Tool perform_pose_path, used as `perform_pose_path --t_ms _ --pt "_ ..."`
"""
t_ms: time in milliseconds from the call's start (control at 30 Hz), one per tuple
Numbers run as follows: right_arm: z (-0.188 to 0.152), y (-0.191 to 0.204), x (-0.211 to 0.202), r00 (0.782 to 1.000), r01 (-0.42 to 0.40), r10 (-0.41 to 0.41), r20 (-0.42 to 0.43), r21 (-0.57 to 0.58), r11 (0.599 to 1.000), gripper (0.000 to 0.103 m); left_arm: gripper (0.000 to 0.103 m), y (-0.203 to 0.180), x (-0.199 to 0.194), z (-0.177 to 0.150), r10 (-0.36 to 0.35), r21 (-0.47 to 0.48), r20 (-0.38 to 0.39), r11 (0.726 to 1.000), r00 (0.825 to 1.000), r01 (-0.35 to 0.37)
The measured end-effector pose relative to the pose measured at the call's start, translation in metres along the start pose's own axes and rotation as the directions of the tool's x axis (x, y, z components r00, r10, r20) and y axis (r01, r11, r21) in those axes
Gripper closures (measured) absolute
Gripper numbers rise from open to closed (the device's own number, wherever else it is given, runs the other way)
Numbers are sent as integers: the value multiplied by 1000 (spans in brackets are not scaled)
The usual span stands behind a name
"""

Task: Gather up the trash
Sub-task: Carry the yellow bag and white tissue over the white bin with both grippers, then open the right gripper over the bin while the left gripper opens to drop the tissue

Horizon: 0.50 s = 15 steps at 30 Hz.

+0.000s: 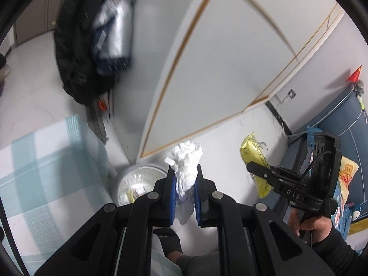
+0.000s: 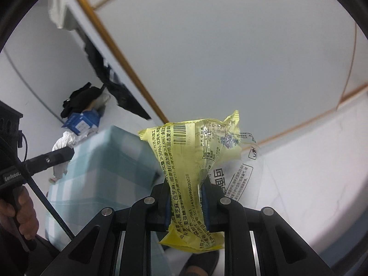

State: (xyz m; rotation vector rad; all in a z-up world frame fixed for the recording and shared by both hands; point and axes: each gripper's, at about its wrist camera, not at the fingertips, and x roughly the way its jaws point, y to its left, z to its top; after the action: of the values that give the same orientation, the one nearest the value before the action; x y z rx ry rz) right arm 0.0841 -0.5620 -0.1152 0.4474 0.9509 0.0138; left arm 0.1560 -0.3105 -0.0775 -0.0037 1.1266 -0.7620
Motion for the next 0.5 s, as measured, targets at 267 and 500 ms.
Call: perform_pose_path --t_ms 267,500 --pt "-21 -25 64 994 -29 32 -101 26 999 83 94 3 75 3 28 -37 -198 999 980 -36" --pt "-44 -33 114 967 -106 110 -231 29 994 83 94 22 125 -3 -2 -127 -362 991 932 -48"
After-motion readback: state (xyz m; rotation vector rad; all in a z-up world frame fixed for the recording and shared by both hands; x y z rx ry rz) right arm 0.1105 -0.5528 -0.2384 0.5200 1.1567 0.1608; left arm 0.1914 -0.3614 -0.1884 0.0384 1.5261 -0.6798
